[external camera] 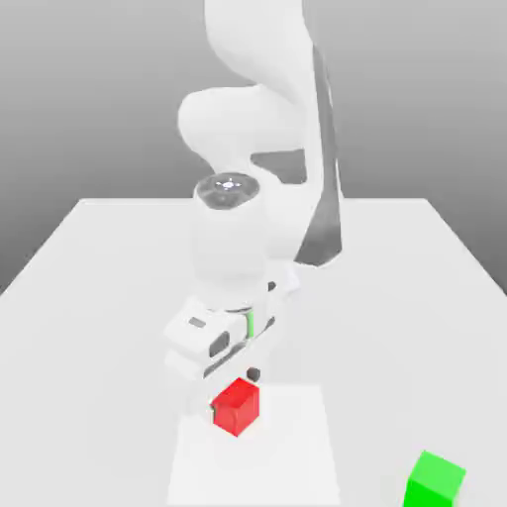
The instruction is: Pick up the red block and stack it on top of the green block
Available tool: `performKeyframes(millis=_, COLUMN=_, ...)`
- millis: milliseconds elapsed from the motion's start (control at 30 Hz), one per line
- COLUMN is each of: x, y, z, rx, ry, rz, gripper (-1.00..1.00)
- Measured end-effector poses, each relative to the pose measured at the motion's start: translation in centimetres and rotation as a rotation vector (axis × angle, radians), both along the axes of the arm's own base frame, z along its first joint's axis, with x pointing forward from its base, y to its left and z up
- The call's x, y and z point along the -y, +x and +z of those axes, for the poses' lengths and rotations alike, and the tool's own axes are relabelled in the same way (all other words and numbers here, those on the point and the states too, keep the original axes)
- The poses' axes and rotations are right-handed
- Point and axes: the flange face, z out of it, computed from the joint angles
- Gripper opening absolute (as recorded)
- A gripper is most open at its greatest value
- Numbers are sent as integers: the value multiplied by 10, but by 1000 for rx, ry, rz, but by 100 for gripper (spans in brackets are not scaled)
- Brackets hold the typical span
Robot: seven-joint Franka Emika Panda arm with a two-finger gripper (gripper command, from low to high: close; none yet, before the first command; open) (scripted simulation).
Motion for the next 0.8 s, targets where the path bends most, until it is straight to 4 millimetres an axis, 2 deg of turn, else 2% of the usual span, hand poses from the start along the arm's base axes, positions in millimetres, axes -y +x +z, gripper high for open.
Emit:
performKeyframes(millis=233, x=0, y=0, z=0, rx=-2, ry=1, rz=0, gripper=-100)
performKeyframes(millis=567, x=1, y=0, z=60, rx=-1, ry=1, rz=-4, gripper=-100)
performKeyframes(millis=667, x=1, y=25, z=71, rx=0, ry=-13, rz=-42, gripper=-100)
performKeyframes(millis=700, x=-14, y=36, z=74, rx=1, ry=-18, rz=-23, gripper=-100)
performKeyframes(millis=733, x=-46, y=47, z=77, rx=3, ry=-21, rz=36, gripper=-100)
performKeyframes(millis=800, x=-82, y=66, z=83, rx=5, ry=-26, rz=73, gripper=-100)
